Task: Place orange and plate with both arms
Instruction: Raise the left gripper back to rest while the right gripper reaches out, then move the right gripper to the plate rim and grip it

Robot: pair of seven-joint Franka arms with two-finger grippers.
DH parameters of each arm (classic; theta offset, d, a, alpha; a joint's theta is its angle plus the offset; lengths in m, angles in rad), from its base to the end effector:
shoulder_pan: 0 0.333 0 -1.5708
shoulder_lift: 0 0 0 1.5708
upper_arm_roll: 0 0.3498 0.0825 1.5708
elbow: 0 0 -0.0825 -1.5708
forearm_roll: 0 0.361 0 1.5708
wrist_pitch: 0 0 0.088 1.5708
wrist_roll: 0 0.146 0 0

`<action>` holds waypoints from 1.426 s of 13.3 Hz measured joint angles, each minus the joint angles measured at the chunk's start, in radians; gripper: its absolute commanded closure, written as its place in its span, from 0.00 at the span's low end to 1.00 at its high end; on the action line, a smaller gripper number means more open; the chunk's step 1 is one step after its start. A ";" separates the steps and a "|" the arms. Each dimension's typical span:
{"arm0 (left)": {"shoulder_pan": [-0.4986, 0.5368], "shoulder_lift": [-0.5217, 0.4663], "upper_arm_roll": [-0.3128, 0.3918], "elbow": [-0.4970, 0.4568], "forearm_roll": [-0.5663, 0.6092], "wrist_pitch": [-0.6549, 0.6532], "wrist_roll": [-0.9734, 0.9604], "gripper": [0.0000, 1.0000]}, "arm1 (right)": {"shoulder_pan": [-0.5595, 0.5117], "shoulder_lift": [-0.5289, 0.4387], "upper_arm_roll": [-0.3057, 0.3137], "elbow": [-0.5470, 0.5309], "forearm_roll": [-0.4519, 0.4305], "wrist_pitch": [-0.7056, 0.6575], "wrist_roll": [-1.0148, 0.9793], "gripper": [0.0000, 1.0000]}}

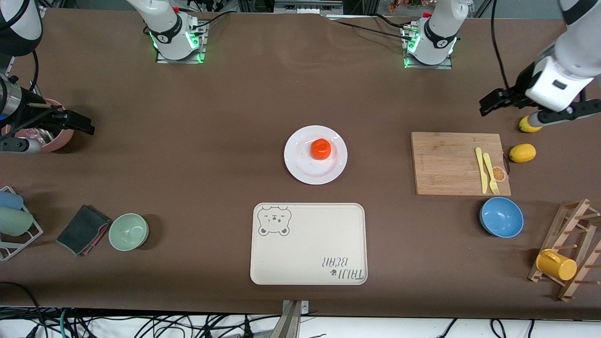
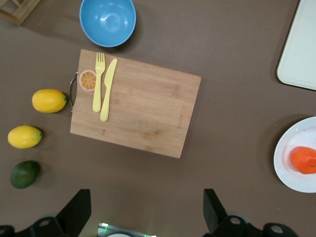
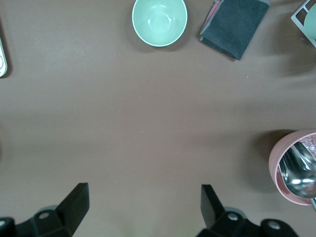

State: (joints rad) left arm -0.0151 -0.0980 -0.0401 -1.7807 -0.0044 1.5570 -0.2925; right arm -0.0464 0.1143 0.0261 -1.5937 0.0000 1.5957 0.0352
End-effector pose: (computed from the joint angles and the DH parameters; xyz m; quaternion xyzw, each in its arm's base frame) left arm 0.4840 -0.0282 0.5749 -0.9910 -0.1185 0.0619 0.0106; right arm 0.5617 -0.0121 0.5485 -0.9980 0.0277 0.0561 0.0011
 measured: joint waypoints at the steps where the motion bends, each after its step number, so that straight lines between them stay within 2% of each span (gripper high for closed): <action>1: 0.002 0.001 0.003 0.026 -0.001 -0.026 0.003 0.00 | 0.000 0.000 0.000 0.000 0.000 0.000 0.000 0.00; 4: 0.004 0.012 0.003 0.082 -0.001 -0.049 0.003 0.00 | 0.000 0.000 0.001 0.000 0.000 -0.001 0.000 0.00; 9: 0.032 0.028 0.004 0.109 -0.003 -0.049 0.003 0.00 | 0.002 0.003 0.009 0.000 0.001 -0.003 -0.001 0.00; 13: 0.039 0.060 0.003 0.159 -0.003 -0.053 0.003 0.00 | 0.082 0.040 0.015 -0.001 0.013 0.000 -0.003 0.00; 16: 0.040 0.064 0.002 0.174 -0.003 -0.062 0.003 0.00 | 0.174 0.116 0.018 -0.003 0.112 0.026 0.006 0.00; 19: 0.040 0.065 0.001 0.176 -0.003 -0.064 0.003 0.00 | 0.209 0.194 0.018 -0.003 0.202 0.081 0.007 0.00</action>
State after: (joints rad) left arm 0.0245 -0.0325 -0.0396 -1.6047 -0.0076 1.4926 -0.2899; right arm 0.1626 0.3081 0.0445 -1.5969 0.2015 1.6763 0.0421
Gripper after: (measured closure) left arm 0.000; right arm 0.000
